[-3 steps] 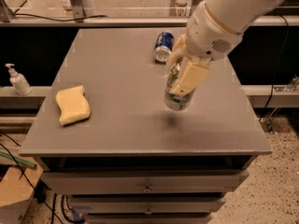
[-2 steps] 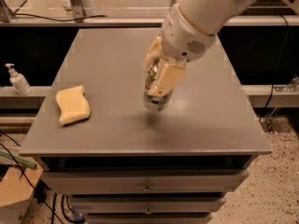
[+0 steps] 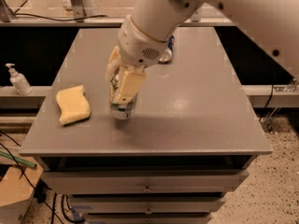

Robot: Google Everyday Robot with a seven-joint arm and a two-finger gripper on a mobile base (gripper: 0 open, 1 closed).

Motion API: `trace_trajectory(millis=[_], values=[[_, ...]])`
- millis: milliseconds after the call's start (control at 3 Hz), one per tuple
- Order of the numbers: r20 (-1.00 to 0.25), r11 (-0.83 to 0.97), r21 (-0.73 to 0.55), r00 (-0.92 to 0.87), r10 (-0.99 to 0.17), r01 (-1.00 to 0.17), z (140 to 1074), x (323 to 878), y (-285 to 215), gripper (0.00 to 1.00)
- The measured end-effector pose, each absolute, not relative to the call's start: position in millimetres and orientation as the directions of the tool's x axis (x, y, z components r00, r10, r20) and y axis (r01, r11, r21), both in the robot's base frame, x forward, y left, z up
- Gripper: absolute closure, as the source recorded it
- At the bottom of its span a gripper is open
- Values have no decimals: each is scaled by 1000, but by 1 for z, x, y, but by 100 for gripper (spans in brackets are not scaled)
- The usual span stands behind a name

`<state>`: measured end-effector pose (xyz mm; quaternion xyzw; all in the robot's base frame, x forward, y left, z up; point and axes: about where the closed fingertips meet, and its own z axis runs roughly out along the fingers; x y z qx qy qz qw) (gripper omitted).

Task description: Move 7up can near sponge

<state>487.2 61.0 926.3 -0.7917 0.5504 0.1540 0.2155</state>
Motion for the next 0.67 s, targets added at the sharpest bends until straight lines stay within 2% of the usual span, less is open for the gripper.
trace_trajectory(millis=[667], values=[[-482,-384,-152,407,-776,-911,909,489,106,35]])
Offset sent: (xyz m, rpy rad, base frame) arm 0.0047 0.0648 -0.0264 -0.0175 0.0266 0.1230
